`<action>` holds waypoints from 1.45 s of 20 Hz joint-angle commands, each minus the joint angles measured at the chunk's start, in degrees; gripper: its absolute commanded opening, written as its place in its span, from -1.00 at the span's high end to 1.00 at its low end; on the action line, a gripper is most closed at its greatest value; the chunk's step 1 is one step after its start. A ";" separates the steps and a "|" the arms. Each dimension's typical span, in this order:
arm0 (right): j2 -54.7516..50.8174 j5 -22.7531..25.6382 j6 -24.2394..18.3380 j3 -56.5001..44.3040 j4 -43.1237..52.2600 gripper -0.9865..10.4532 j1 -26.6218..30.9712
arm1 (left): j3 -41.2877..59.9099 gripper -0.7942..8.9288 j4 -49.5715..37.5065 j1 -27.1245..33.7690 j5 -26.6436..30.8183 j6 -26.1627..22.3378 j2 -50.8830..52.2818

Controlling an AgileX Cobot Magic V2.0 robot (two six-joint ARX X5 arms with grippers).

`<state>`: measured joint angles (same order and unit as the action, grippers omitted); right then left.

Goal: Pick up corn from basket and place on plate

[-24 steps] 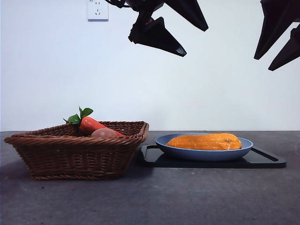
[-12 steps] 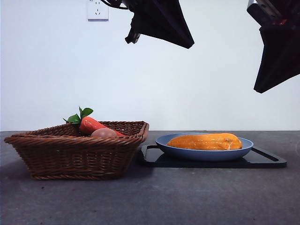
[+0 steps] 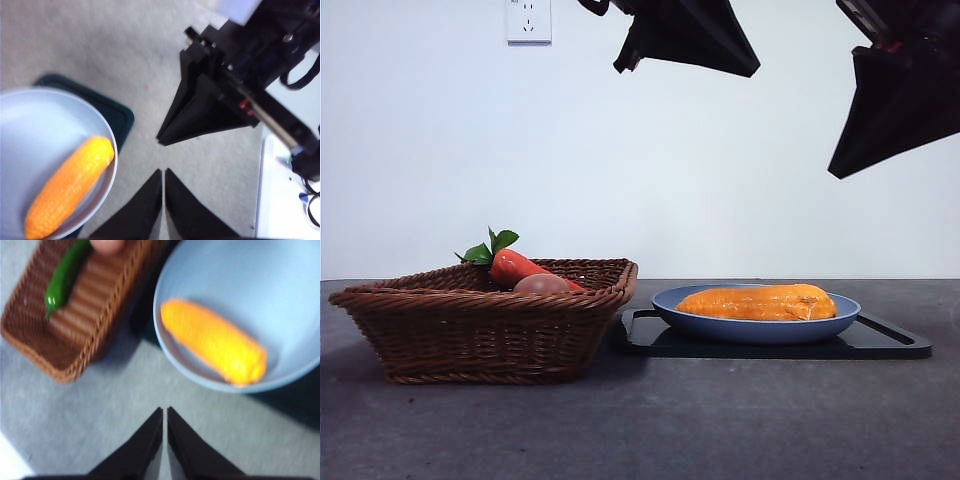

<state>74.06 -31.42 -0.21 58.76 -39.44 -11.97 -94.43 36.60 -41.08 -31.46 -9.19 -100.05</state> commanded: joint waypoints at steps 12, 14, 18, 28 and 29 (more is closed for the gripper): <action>0.70 -0.04 -0.26 0.55 19.85 0.82 -0.11 | 22.86 0.82 -16.63 28.52 3.61 -0.83 30.77; 0.70 -0.07 -0.26 0.55 22.71 0.82 -0.13 | 34.71 0.82 -23.58 34.88 3.61 0.74 40.52; 0.70 -0.04 -0.26 0.55 28.41 0.82 -0.11 | 54.16 0.82 -32.28 44.19 3.72 1.20 57.37; 0.70 -0.04 -0.26 0.55 38.88 0.82 -0.13 | 80.30 0.82 -33.42 46.90 11.80 4.37 83.84; 0.70 -0.07 -0.26 0.55 39.45 0.82 -0.11 | 81.85 0.82 -33.44 46.90 12.09 4.39 85.40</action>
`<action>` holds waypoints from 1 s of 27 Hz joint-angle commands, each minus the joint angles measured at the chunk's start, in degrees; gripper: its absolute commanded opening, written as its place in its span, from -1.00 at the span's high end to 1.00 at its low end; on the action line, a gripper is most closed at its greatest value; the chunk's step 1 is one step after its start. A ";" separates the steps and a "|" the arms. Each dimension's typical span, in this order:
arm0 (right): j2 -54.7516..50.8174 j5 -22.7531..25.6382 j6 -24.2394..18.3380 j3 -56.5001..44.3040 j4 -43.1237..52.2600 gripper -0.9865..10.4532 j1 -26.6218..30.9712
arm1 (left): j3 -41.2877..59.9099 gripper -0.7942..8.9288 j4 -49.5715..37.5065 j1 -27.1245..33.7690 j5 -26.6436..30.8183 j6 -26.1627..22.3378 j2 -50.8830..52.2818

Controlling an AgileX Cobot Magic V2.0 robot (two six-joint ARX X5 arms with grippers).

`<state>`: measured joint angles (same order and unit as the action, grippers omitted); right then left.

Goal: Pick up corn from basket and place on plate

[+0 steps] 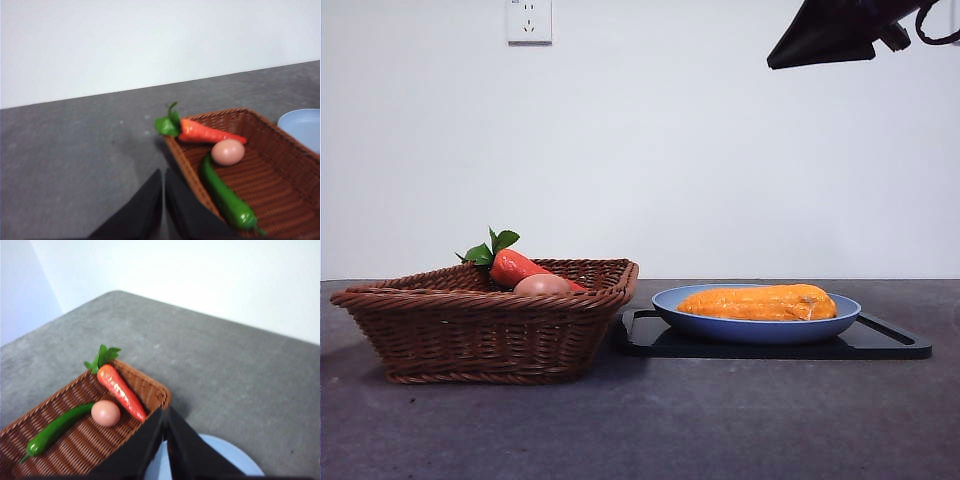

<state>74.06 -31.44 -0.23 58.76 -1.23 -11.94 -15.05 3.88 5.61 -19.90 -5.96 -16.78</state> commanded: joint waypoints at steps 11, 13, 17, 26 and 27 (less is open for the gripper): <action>0.70 -0.02 -0.24 0.55 4.94 0.82 -0.13 | 12.35 0.82 1.60 0.55 5.16 6.08 13.20; 0.70 -0.02 -0.24 0.55 5.53 0.82 -0.15 | 12.92 0.82 3.04 0.55 5.22 6.10 14.69; 0.70 -0.02 -0.24 0.55 5.53 0.82 -0.13 | 13.03 0.82 7.43 0.57 8.33 6.99 16.61; 0.70 -0.02 -0.22 0.55 5.53 0.82 -0.13 | 13.03 0.82 11.56 1.14 9.62 7.23 16.59; 0.70 -0.02 -0.24 0.55 5.53 0.82 -0.13 | 13.03 0.82 11.56 1.14 9.62 7.21 16.59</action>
